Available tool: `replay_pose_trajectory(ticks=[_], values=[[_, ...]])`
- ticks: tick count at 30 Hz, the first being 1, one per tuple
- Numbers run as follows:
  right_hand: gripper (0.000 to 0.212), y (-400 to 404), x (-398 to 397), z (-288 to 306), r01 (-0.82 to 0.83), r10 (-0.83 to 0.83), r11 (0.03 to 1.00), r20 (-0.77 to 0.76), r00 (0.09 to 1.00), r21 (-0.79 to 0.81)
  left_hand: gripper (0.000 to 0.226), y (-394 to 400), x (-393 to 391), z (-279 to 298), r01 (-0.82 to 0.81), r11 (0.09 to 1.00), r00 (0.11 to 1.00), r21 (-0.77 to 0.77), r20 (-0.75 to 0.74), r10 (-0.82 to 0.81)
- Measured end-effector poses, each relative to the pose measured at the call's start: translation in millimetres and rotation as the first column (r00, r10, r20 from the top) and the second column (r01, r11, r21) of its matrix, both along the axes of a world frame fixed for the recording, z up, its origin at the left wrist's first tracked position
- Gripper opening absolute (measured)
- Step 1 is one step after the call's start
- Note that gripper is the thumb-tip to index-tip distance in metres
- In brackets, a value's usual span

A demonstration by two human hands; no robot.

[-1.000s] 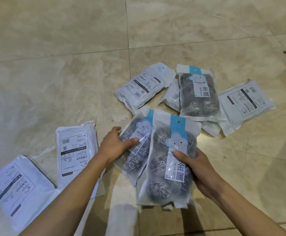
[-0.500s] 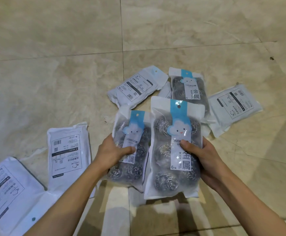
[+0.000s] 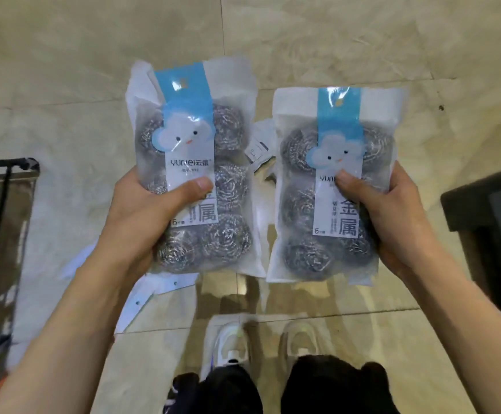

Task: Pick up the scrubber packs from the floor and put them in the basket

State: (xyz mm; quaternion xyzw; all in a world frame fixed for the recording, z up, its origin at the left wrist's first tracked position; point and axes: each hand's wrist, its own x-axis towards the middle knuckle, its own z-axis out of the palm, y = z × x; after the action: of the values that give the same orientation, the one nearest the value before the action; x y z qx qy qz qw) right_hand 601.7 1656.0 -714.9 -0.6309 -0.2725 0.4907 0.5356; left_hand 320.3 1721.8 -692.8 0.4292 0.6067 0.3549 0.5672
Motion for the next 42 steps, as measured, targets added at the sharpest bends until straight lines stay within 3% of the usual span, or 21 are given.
replay_pose_trajectory(ticks=[3, 11, 17, 23, 32, 37, 42], values=[[0.038, 0, 1, 108, 0.008, -0.007, 1.000, 0.025, 1.000, -0.008, 0.032, 0, 6, 116, 0.043, 0.999, 0.999, 0.029, 0.005, -0.044], [0.045, -12, 13, 412, 0.007, -0.009, 1.000, 0.068, 0.998, 0.022, 0.034, -8, 29, 426, 0.082, 0.994, 0.995, 0.071, 0.058, -0.086], [0.041, -46, 31, 576, 0.069, -0.073, 0.996, 0.069, 0.995, 0.051, 0.028, -31, 42, 572, 0.073, 0.993, 0.993, 0.095, 0.082, -0.080], [0.032, -70, 47, 660, 0.127, -0.141, 0.984, 0.108, 0.984, 0.127, 0.025, -47, 63, 636, 0.154, 0.976, 0.981, 0.154, 0.090, -0.169], [0.038, -131, 19, 698, 0.310, -0.343, 0.921, 0.114, 0.932, 0.238, 0.021, -50, 74, 675, 0.319, 0.921, 0.931, 0.223, 0.110, -0.348], [0.035, -183, -7, 710, 0.461, -0.506, 0.845, 0.127, 0.853, 0.270, 0.022, -60, 71, 688, 0.453, 0.851, 0.857, 0.265, 0.134, -0.498], [0.036, -259, -33, 713, 0.647, -0.691, 0.715, 0.122, 0.713, 0.265, 0.027, -98, 93, 691, 0.632, 0.724, 0.717, 0.276, 0.145, -0.681]])
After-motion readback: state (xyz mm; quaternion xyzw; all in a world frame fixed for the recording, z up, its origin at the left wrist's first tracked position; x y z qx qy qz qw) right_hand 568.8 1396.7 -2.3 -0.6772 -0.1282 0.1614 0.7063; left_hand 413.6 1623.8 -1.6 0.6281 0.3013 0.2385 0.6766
